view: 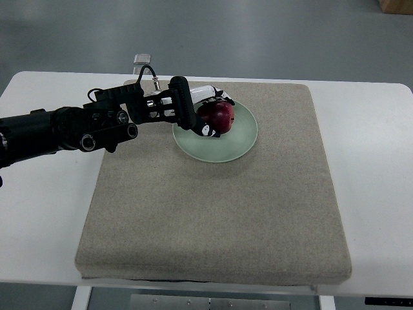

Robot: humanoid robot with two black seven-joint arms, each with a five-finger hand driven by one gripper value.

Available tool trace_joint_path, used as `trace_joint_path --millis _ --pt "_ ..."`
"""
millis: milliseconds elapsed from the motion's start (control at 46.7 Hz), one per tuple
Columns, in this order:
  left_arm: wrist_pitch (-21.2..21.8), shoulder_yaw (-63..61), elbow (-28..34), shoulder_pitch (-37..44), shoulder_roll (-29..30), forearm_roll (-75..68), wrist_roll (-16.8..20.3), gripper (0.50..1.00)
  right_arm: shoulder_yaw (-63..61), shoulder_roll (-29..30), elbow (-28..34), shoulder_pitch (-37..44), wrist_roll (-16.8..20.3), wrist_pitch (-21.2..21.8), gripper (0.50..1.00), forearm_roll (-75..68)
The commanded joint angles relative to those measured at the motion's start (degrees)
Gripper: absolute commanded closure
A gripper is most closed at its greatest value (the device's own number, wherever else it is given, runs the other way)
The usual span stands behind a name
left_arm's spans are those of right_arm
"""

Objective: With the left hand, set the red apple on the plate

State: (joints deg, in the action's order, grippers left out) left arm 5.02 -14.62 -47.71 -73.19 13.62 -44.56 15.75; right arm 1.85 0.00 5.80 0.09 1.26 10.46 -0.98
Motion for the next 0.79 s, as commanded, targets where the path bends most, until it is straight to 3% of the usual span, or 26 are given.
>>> trace_joint_path --millis 0,86,471,535,770 --pt "0.0 0.0 0.0 0.3 -0.2 0.0 0.1 0.722 0.0 0.0 0.0 0.0 0.0 0.0 0.568 0.0" --pt "0.0 0.0 0.0 0.4 -0.2 0.0 0.1 0.652 0.0 0.0 0.0 0.0 0.0 0.0 0.568 0.0" --pt "0.0 -0.1 0.4 0.5 -0.2 0.0 0.2 0.613 0.0 0.0 0.0 0.0 0.0 0.0 0.57 0.0" --pt "0.0 -0.1 0.4 0.5 -0.2 0.1 0.2 0.57 0.0 0.0 0.0 0.0 0.0 0.0 0.57 0.0" --pt "0.0 -0.1 2.1 0.5 -0.2 0.4 0.2 0.568 0.0 0.0 0.0 0.0 0.0 0.0 0.568 0.0"
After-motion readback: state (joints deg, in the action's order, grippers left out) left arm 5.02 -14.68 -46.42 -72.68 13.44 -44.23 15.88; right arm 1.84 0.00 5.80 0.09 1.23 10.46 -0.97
